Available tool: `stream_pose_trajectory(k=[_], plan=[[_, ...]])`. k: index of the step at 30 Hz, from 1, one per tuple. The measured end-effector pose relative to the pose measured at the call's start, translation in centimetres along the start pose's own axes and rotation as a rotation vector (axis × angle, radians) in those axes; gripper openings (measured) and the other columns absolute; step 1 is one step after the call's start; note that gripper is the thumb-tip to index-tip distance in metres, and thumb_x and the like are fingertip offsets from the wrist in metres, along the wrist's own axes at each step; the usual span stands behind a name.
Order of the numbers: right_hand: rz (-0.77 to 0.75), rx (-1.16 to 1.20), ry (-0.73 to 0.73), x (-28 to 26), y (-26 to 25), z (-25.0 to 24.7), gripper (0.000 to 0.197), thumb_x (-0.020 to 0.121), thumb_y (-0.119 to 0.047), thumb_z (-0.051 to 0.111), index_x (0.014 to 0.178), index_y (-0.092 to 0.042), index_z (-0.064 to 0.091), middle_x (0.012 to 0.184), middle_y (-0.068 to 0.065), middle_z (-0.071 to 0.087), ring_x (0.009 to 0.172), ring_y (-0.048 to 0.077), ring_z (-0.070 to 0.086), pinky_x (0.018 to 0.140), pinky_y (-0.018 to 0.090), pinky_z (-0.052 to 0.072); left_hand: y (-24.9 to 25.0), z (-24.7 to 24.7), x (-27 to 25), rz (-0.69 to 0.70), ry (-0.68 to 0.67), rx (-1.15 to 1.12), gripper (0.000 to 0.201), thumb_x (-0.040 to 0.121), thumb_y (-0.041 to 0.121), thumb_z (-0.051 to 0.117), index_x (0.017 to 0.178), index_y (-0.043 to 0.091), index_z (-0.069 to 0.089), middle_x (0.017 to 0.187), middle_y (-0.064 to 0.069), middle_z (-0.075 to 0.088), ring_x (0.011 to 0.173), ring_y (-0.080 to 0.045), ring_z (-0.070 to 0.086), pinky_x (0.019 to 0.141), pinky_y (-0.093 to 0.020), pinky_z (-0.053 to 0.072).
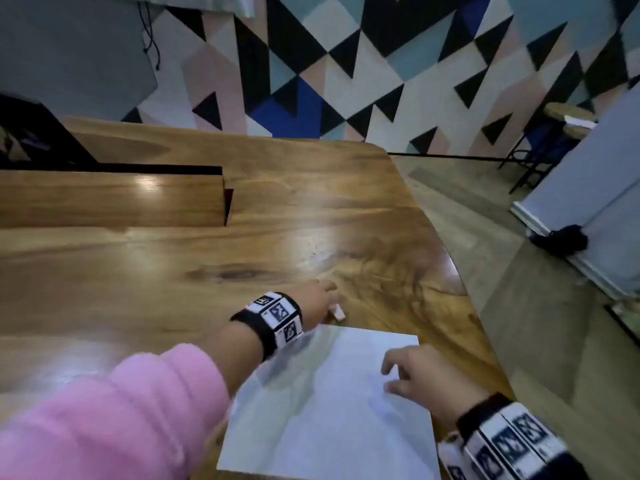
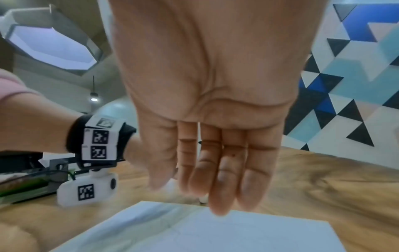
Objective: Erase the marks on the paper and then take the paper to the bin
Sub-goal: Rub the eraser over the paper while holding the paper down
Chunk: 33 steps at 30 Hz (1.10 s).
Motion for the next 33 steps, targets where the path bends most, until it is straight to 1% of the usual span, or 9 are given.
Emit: stream_pose_trajectory(k=[2,6,8,10,12,16,23,28,33], plan=[[0.008,0.017,0.04,1.2,-0.6,0.1,0.032,0.084,-0.035,0.064,0.114,-0.025,0.058,0.084,-0.014,0.043,0.086,0.006,0.043,0.075,0.021,0.04,0.0,0.2,1.3,-0.038,0.006,-0.011,0.049,0.082,0.004,0.05,0.128,0.022,0.044,0.136,-0.01,0.041,0.121,-0.032,0.043,0.098,-0.043,0.041],[-0.043,0.031,-0.027,3.1,-2.3,1.4,0.058,0.084,-0.034,0.065,0.136,-0.021,0.042,0.128,-0.001,0.042,0.12,0.015,0.04,0.096,0.026,0.035,-0.2,1.6,2.7,-0.081,-0.074,0.138,0.033,0.083,0.014,0.052,0.115,0.018,0.051,0.117,-0.013,0.046,0.107,-0.032,0.046,0.077,-0.038,0.042],[-0.089,-0.028,-0.039,4.0,-3.2,2.1,0.07,0.082,-0.037,0.067,0.141,-0.019,0.036,0.137,0.001,0.036,0.128,0.019,0.032,0.102,0.027,0.03,-0.5,1.9,2.7,-0.106,-0.045,0.123,0.02,0.085,0.013,0.05,0.105,0.013,0.055,0.114,-0.014,0.05,0.101,-0.029,0.051,0.078,-0.032,0.043],[-0.142,-0.057,-0.038,4.8,-4.2,2.8,0.08,0.079,-0.039,0.07,0.145,-0.016,0.03,0.145,0.003,0.029,0.133,0.02,0.025,0.108,0.027,0.024,-1.4,1.9,2.5,-0.128,0.044,0.099,0.007,0.085,0.012,0.048,0.083,0.013,0.055,0.094,-0.015,0.058,0.079,-0.025,0.058,0.069,-0.024,0.048],[-0.191,-0.053,-0.037,5.6,-4.9,3.3,0.09,0.077,-0.04,0.072,0.148,-0.015,0.023,0.153,0.001,0.019,0.14,0.018,0.015,0.113,0.025,0.016,-2.7,1.7,1.5,-0.217,0.068,-0.06,0.006,0.083,0.012,0.053,0.086,0.007,0.054,0.097,-0.018,0.058,0.081,-0.028,0.059,0.071,-0.032,0.047],[-0.279,-0.072,-0.034,7.2,-5.9,3.9,0.1,0.076,-0.042,0.073,0.15,-0.011,0.013,0.158,-0.001,0.009,0.144,0.015,0.005,0.115,0.022,0.004,-6.3,1.6,-2.6,-0.411,0.159,-0.273,0.024,0.079,0.017,0.065,0.098,0.003,0.06,0.101,-0.016,0.066,0.093,-0.031,0.058,0.068,-0.03,0.04],[-0.343,-0.138,-0.076,9.5,-6.8,4.8,0.1,0.079,-0.042,0.07,0.151,-0.014,0.007,0.159,-0.002,0.002,0.145,0.016,-0.001,0.115,0.022,0.0,-8.9,5.4,-8.1,-0.561,0.234,-0.734,0.016,0.067,0.009,0.077,0.079,0.008,0.067,0.06,-0.002,0.058,0.055,-0.019,0.051,0.055,-0.026,0.04],[-0.373,-0.215,-0.086,10.0,-6.6,5.2,0.091,0.079,-0.048,0.067,0.149,-0.035,0.011,0.158,-0.006,0.0,0.144,0.019,-0.001,0.118,0.031,0.008,-8.8,7.5,-8.9,-0.599,0.264,-0.861,0.011,0.075,0.002,0.068,0.075,0.011,0.062,0.045,-0.002,0.053,0.036,-0.011,0.048,0.052,-0.026,0.041],[-0.354,-0.255,-0.1,9.2,-6.1,5.6,0.088,0.079,-0.056,0.062,0.146,-0.047,0.005,0.158,-0.012,-0.009,0.144,0.019,-0.006,0.116,0.034,0.006,-9.4,7.3,-8.3,-0.664,0.325,-0.904,0.004,0.079,0.006,0.065,0.082,0.009,0.064,0.053,-0.008,0.057,0.045,-0.018,0.051,0.059,-0.03,0.044]])
Point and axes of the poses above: each hand's wrist, its own x-axis towards the middle knuckle, its own z-axis out of the palm, y = z × x, the point moved 2 cm from there along x, towards the middle knuckle
